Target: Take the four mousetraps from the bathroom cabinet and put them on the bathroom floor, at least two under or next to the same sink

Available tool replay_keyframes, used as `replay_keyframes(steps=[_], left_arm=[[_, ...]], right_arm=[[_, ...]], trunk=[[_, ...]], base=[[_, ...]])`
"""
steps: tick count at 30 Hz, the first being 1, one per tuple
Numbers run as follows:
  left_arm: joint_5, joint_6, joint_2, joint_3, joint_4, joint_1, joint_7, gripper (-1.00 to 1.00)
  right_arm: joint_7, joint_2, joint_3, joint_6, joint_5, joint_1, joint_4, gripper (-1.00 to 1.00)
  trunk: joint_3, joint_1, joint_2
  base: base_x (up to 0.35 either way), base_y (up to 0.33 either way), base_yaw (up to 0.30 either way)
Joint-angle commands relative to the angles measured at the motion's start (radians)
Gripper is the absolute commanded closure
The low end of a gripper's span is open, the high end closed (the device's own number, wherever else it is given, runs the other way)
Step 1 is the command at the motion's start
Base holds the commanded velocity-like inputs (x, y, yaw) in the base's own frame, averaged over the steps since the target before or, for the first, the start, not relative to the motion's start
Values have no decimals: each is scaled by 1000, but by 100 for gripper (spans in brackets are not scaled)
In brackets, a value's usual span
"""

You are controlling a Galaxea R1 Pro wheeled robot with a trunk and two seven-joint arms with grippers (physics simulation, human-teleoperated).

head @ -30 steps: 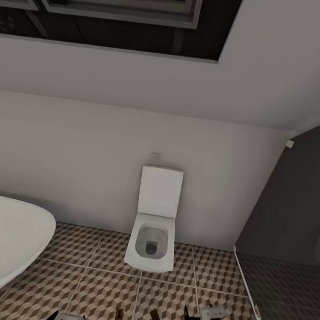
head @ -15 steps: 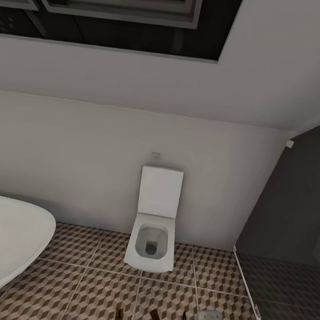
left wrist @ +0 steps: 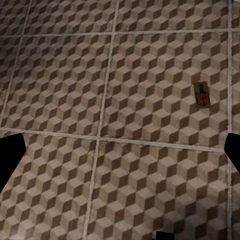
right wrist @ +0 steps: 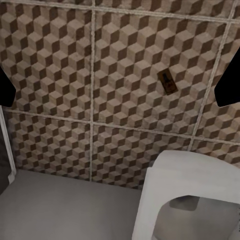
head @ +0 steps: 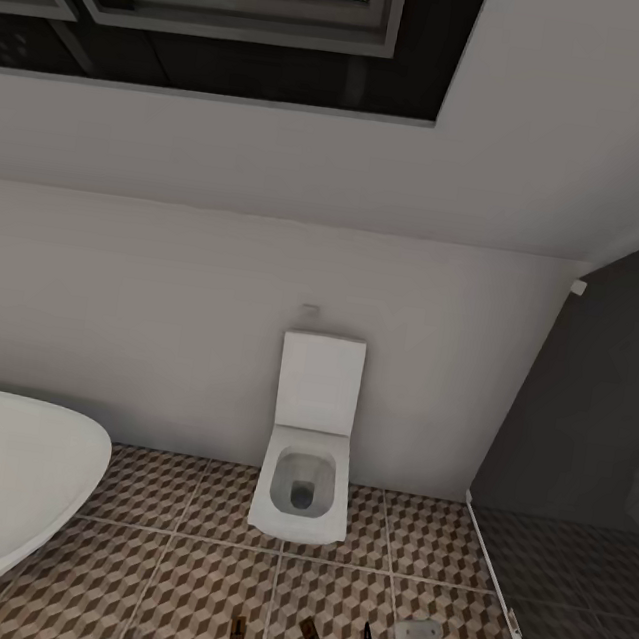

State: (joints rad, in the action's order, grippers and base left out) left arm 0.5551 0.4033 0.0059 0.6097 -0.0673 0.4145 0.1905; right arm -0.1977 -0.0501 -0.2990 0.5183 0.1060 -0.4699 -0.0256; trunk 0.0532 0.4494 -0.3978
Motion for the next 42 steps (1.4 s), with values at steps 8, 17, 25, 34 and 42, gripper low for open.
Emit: replay_keyframes(steps=[8,17,25,34,42], left_arm=[[0,6,-3,8,-3,1,-2,-100],[0,6,-7,8,-3,1,-4,-100],[0,6,-7,8,-3,1,-5,-100],[0,6,-7,8,-3,1,-5,-100],[-1,6,-3,8,-2,1,-2,-100]], right_arm=[[-2,0,-9,6,10,-1,1,-100],[-2,-1,-9,6,9,-1,1,-100],[-2,-1,-9,6,9,-1,1,-100],[-2,0,-9,6,9,-1,2,-100],[-1,7,-9,13,8,-1,3,-100]], trunk=[[2,1,-2],[2,1,-2],[2,1,-2],[2,1,-2],[2,1,-2]], base=[[0,0,0],[0,0,0],[0,0,0],[0,0,0],[0,0,0]])
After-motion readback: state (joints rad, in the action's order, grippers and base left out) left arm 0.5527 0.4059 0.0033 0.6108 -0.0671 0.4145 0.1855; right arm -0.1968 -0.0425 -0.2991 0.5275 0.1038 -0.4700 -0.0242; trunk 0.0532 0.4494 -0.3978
